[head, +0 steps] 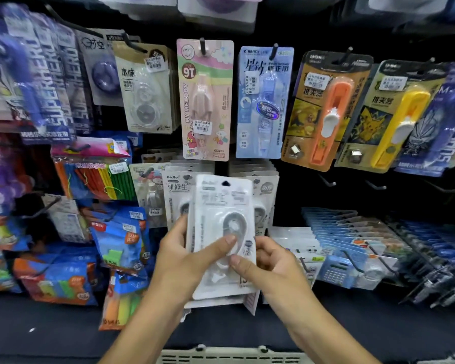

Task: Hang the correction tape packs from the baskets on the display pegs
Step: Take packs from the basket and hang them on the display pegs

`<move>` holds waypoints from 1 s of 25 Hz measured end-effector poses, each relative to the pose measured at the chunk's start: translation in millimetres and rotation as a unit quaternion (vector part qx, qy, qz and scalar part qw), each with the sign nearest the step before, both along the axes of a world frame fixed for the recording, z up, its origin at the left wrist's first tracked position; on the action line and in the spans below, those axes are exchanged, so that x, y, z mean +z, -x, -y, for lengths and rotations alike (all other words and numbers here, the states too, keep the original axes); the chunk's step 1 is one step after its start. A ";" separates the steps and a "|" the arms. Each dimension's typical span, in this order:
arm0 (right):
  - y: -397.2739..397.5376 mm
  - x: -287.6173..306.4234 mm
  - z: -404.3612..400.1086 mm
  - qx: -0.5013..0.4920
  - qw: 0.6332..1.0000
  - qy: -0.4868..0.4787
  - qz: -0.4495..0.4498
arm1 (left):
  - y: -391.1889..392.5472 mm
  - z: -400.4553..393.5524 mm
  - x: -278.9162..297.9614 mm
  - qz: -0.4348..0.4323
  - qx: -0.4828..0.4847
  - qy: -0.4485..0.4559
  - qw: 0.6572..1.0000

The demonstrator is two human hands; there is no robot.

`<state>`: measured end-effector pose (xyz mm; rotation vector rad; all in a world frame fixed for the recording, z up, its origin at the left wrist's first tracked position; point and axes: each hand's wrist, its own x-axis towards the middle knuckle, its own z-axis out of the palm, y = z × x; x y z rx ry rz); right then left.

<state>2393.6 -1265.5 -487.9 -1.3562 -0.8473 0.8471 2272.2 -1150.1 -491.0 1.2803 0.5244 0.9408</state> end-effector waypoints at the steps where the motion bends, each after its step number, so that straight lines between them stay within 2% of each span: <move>1: 0.4 2.0 -1.3 -0.007 1.000 -0.014 -0.024 | -0.2 -0.6 -1.4 -0.003 -0.018 0.006 1.000; 4: -8.8 11.7 -2.7 -0.073 0.991 -0.051 -0.095 | 2.6 -6.9 -1.9 0.020 -0.040 0.048 0.998; 9: -28.1 13.3 3.9 -0.153 0.987 0.019 -0.042 | 0.3 -6.6 -0.6 -0.013 0.062 -0.023 0.998; 13: -25.6 8.8 7.3 -0.157 0.987 0.020 -0.013 | 4.3 -8.0 5.4 0.007 0.104 -0.007 0.995; 19: -24.5 7.5 5.1 -0.168 0.984 0.022 -0.051 | 4.9 -6.7 7.6 0.033 0.110 -0.001 0.993; 22: -27.5 -1.1 2.3 -0.170 0.978 0.021 -0.123 | 4.5 -5.8 8.9 0.037 0.113 -0.001 0.993; 23: -27.6 -3.2 3.2 -0.172 0.977 0.039 -0.117 | 4.4 -7.2 8.4 0.040 0.116 -0.001 0.992; 25: -24.0 -3.9 3.8 -0.156 0.987 0.039 -0.009 | 2.8 -9.7 7.0 0.039 0.116 -0.004 0.992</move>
